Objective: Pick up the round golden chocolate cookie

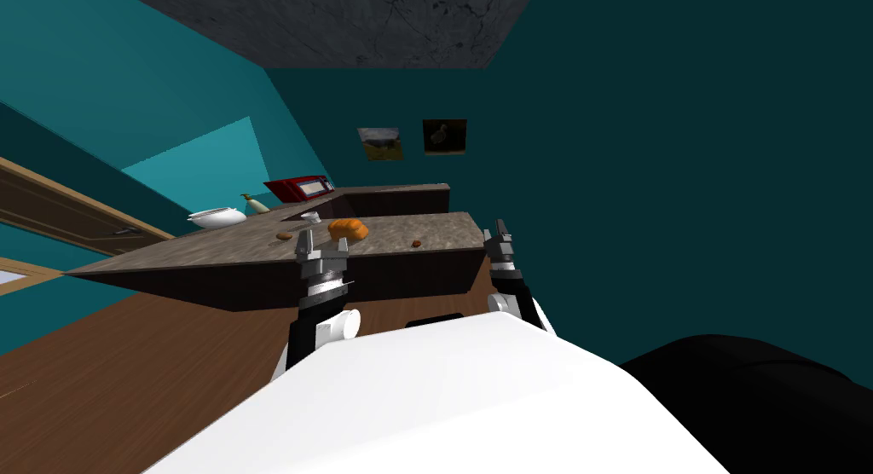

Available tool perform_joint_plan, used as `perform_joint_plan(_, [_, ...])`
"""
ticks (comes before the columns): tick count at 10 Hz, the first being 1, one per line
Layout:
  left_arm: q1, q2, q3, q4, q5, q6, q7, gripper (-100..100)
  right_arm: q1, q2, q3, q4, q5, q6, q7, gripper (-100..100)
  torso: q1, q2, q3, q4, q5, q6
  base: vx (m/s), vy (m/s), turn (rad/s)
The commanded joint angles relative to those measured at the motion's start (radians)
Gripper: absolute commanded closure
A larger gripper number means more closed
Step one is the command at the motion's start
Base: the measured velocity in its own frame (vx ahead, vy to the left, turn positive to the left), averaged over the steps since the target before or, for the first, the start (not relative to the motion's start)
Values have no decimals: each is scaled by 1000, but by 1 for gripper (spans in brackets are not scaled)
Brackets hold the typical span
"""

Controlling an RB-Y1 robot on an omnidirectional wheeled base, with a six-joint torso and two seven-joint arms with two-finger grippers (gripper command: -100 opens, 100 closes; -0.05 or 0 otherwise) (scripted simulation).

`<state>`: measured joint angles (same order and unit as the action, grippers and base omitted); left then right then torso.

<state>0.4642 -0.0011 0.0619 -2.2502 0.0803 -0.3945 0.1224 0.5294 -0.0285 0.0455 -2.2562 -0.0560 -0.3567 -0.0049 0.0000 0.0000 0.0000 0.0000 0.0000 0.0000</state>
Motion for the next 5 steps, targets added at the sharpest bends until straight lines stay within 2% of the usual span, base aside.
perform_joint_plan(1, [-8,34,0,6,8,20,10,-100,0,0,0,0,0,0,0,0,0,0,0,0,0,0,-1,-10,-12])
perform_joint_plan(5, [-53,145,0,35,54,127,69,-100,0,0,0,0,0,0,0,0,-3,0,0,0,-1,0,2,-43,-17])
